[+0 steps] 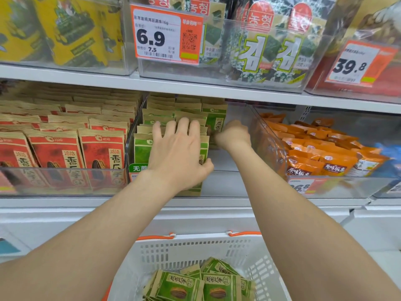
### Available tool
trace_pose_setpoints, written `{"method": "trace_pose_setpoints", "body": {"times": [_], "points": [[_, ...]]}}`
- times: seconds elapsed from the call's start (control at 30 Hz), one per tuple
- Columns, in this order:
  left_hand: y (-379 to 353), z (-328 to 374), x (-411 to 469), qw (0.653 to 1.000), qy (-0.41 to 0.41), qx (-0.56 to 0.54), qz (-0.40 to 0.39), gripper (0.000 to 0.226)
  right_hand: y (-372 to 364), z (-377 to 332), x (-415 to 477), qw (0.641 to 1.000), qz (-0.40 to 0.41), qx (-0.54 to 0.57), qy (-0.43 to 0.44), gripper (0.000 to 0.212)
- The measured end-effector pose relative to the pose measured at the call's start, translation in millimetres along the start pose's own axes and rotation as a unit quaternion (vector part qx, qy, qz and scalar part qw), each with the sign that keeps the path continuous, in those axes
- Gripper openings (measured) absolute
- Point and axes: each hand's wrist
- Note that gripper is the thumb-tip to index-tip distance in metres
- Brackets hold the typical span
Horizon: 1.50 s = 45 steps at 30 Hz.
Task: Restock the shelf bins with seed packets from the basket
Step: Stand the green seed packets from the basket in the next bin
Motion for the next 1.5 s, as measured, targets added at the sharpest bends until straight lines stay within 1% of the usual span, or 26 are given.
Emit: {"method": "trace_pose_setpoints", "body": {"times": [0.1, 0.17, 0.23, 0.3, 0.33, 0.4, 0.43, 0.47, 0.53, 0.57, 0.63, 0.67, 0.7, 0.73, 0.8, 0.9, 0.97, 1.03, 1.1, 1.2, 1.23, 1.3, 1.33, 1.37, 1.43, 1.5], "points": [[9, -2, -8, 0.999, -0.008, -0.026, 0.021, 0.083, 16, -2, -31, 0.999, 0.049, -0.006, 0.013, 0.034], [15, -3, -17, 0.996, -0.038, -0.055, 0.061, 0.075, 20, 3, -53, 0.989, 0.135, -0.002, 0.062, 0.030], [22, -4, -28, 0.988, -0.083, -0.069, 0.106, 0.054, 17, 12, -73, 0.952, 0.255, 0.006, 0.171, 0.024], [29, -3, -41, 0.984, -0.107, -0.076, 0.124, 0.030, 9, 26, -93, 0.895, 0.326, 0.000, 0.304, 0.019], [32, -2, -48, 0.985, -0.105, -0.079, 0.108, 0.019, 4, 34, -103, 0.863, 0.344, -0.015, 0.371, 0.016], [34, -2, -63, 0.993, -0.086, -0.075, 0.031, 0.008, -7, 48, -121, 0.806, 0.342, -0.041, 0.481, 0.014], [32, -2, -70, 0.995, -0.075, -0.056, -0.020, 0.007, -14, 56, -130, 0.793, 0.324, -0.046, 0.515, 0.015], [28, -3, -76, 0.995, -0.071, -0.025, -0.072, 0.008, -25, 64, -140, 0.790, 0.300, -0.049, 0.533, 0.016], [18, -4, -88, 0.984, -0.083, 0.039, -0.154, 0.014, -54, 84, -163, 0.814, 0.227, -0.057, 0.531, 0.016], [11, -4, -95, 0.974, -0.097, 0.064, -0.194, 0.017, -70, 93, -176, 0.838, 0.170, -0.074, 0.513, 0.015], [-2, -3, -108, 0.950, -0.121, 0.080, -0.276, 0.020, -102, 114, -201, 0.881, -0.014, -0.167, 0.442, 0.014], [-9, -4, -112, 0.937, -0.130, 0.076, -0.314, 0.021, -119, 125, -212, 0.885, -0.119, -0.232, 0.385, 0.013], [-17, -6, -117, 0.924, -0.138, 0.069, -0.351, 0.022, -135, 137, -226, 0.882, -0.206, -0.269, 0.328, 0.012], [-23, -9, -120, 0.911, -0.145, 0.062, -0.381, 0.024, -148, 149, -238, 0.879, -0.272, -0.277, 0.276, 0.010], [-35, -14, -126, 0.891, -0.149, 0.056, -0.425, 0.030, -175, 175, -259, 0.874, -0.365, -0.256, 0.193, 0.013], [-45, -18, -131, 0.878, -0.143, 0.056, -0.454, 0.035, -204, 207, -287, 0.839, -0.462, -0.257, 0.126, 0.044], [-47, -19, -130, 0.875, -0.143, 0.059, -0.459, 0.035, -213, 217, -302, 0.836, -0.475, -0.257, 0.099, 0.058], [-48, -20, -130, 0.877, -0.143, 0.061, -0.454, 0.036, -220, 223, -313, 0.846, -0.458, -0.259, 0.093, 0.063], [-46, -20, -129, 0.880, -0.142, 0.064, -0.449, 0.036, -225, 227, -321, 0.845, -0.454, -0.268, 0.095, 0.065], [-43, -19, -127, 0.881, -0.141, 0.056, -0.448, 0.037, -227, 227, -321, 0.827, -0.510, -0.228, 0.063, 0.038], [-40, -18, -125, 0.882, -0.138, 0.054, -0.448, 0.037, -227, 228, -316, 0.826, -0.522, -0.206, 0.060, 0.034], [-35, -19, -123, 0.879, -0.129, 0.058, -0.456, 0.037, -222, 221, -308, 0.843, -0.520, -0.129, 0.051, 0.024], [-31, -20, -122, 0.877, -0.123, 0.061, -0.460, 0.036, -216, 213, -304, 0.858, -0.505, -0.076, 0.054, 0.018], [-27, -20, -120, 0.878, -0.114, 0.064, -0.460, 0.034, -209, 204, -298, 0.879, -0.470, -0.023, 0.074, 0.015], [-18, -20, -117, 0.891, -0.094, 0.075, -0.437, 0.024, -189, 181, -289, 0.926, -0.348, 0.063, 0.135, 0.012], [-7, -22, -112, 0.918, -0.062, 0.086, -0.383, 0.021, -167, 158, -279, 0.952, -0.217, 0.151, 0.156, 0.007]]}}
Point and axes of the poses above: each hand's wrist, its own x-axis towards the middle knuckle, its own y-axis out of the back of the hand, z = x × y, and after that the axes turned 1 degree about y, right-handed
